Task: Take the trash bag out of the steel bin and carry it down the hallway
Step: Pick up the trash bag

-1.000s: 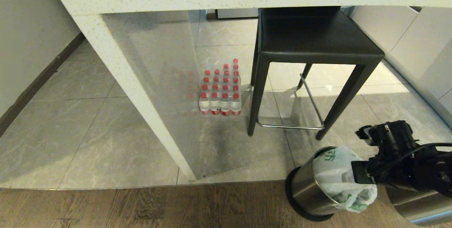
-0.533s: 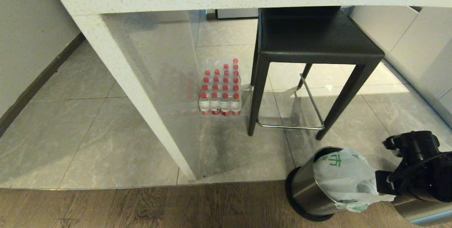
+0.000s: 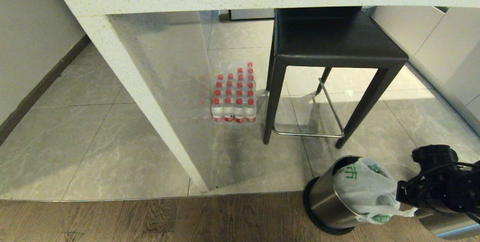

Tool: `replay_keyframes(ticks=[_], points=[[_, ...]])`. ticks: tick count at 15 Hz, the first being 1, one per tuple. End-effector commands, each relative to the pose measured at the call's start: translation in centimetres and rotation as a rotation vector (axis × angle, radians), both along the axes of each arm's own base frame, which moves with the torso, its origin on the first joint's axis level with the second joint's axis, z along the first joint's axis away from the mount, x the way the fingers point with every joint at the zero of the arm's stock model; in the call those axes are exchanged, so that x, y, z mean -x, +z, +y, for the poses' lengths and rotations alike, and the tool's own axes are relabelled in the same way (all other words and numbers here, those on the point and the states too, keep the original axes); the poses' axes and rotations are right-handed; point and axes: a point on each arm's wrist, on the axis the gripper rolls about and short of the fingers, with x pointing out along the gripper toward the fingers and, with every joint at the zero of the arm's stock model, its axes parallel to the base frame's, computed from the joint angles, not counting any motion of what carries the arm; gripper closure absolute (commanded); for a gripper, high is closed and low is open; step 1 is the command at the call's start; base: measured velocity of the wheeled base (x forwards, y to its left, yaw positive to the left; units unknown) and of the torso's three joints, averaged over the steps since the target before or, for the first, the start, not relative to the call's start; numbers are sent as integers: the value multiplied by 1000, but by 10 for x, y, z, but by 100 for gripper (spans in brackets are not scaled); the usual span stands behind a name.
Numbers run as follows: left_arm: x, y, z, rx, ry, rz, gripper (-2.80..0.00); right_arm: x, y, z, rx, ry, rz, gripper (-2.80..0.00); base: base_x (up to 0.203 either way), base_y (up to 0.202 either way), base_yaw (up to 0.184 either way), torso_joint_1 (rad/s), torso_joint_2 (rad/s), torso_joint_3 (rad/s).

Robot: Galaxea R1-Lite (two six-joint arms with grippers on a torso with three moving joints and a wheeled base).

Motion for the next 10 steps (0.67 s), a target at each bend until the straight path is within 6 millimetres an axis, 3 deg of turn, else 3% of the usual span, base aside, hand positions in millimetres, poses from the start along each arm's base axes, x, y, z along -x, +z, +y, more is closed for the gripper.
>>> replay_keyframes(ticks=[1,4,10], points=[[0,0,0,0,0,0,0,-7,-20,-1,-27,-26,13,0,0,0,0,0,0,0],[0,0,0,1,0,0,0,-21,-31,-2,-65,-57,-31,0,0,0,0,0,0,0],[0,0,0,0,1,0,0,-27,-45,-12,-122,-102,-46,0,0,0,0,0,0,0]])
